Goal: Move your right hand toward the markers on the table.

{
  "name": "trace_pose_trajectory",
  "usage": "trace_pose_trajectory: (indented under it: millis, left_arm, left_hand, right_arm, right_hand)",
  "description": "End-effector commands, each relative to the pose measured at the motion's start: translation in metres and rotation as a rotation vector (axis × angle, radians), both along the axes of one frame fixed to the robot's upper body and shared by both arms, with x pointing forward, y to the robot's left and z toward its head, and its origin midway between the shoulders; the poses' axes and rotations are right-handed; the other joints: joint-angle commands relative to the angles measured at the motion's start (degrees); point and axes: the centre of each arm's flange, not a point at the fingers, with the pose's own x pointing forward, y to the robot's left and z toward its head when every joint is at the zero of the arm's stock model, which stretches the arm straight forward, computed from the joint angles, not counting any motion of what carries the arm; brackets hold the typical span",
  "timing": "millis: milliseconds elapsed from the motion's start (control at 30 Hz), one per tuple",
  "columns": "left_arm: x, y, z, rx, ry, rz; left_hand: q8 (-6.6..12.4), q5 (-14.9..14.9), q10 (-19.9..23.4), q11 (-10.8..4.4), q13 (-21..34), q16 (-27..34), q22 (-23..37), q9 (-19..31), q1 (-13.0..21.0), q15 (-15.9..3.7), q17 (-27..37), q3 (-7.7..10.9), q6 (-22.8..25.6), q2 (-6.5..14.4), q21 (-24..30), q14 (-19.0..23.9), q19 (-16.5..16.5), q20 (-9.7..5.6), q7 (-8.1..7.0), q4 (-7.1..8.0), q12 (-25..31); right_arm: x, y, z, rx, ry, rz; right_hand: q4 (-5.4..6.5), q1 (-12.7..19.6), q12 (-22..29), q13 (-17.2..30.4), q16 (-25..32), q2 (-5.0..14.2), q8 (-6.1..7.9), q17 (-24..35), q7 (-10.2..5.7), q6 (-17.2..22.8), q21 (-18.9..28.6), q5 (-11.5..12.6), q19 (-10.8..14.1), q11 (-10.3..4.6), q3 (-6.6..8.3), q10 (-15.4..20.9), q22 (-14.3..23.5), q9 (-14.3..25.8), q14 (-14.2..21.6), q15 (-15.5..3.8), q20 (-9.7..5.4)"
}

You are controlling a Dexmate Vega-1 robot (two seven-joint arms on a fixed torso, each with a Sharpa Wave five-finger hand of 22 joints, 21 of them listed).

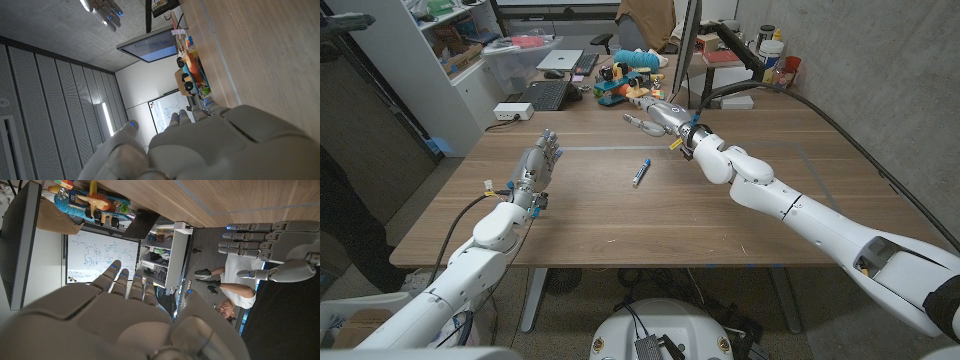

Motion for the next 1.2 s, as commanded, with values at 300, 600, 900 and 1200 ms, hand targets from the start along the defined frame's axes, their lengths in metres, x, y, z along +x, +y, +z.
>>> trace_pose_trajectory:
  millis: [300, 600, 900, 1200]
  left_arm:
    - [0.003, 0.002, 0.002, 0.003, 0.007, -0.005]
    - [0.001, 0.002, 0.003, 0.009, 0.011, -0.004]
    - [-0.002, 0.000, 0.003, 0.012, 0.013, 0.000]
    - [-0.002, -0.002, 0.004, 0.016, 0.017, -0.004]
  left_hand:
    - [0.02, 0.36, -6.15, 0.33, 0.19, 0.08, 0.28, 0.19, -0.03, 0.45, 0.18, -0.22, -5.40, 5.05, 0.26, -6.40, -0.13, -1.11, 0.13, 0.03, 0.09]
    - [0.03, 0.37, -6.11, 0.35, 0.19, 0.11, 0.28, 0.19, -0.03, 0.44, 0.18, -0.28, -5.38, 5.05, 0.27, -6.31, -0.13, -1.06, 0.17, 0.04, 0.10]
    - [0.04, 0.38, -6.09, 0.32, 0.19, 0.10, 0.28, 0.19, -0.03, 0.35, 0.17, -0.32, -5.32, 5.05, 0.29, -6.32, -0.10, -1.10, 0.14, 0.04, 0.10]
    - [0.03, 0.39, -6.14, 0.32, 0.19, 0.09, 0.28, 0.19, -0.03, 0.40, 0.18, -0.36, -5.35, 5.06, 0.29, -6.33, -0.12, -1.07, 0.17, 0.04, 0.08]
  right_arm:
    - [0.010, 0.003, -0.009, -0.030, 0.022, -0.016]
    - [0.013, 0.005, -0.016, -0.035, 0.035, -0.018]
    - [0.016, 0.007, -0.023, -0.050, 0.048, -0.016]
    - [0.017, 0.008, -0.027, -0.061, 0.054, -0.021]
  right_hand:
    - [-0.20, -0.09, 0.37, 0.26, 0.09, 0.05, 0.21, 0.01, -0.51, 0.09, -0.14, 0.09, -0.08, -0.41, 0.04, -0.12, 0.19, 0.11, -0.40, 0.17, -0.15]
    - [-0.20, -0.09, 0.38, 0.26, 0.08, 0.05, 0.22, 0.01, -0.52, 0.11, -0.16, 0.09, -0.11, -0.28, 0.03, -0.13, 0.19, 0.11, -0.44, 0.15, -0.11]
    - [-0.20, -0.10, 0.39, 0.26, 0.08, 0.05, 0.24, 0.01, -0.54, 0.12, -0.17, 0.10, -0.14, -0.29, 0.02, -0.15, 0.19, 0.11, -0.46, 0.14, -0.14]
    - [-0.22, -0.07, 0.42, 0.26, 0.07, 0.10, 0.24, 0.00, -0.54, 0.11, -0.17, 0.11, -0.15, -0.22, 0.04, -0.11, 0.19, 0.11, -0.49, 0.16, -0.18]
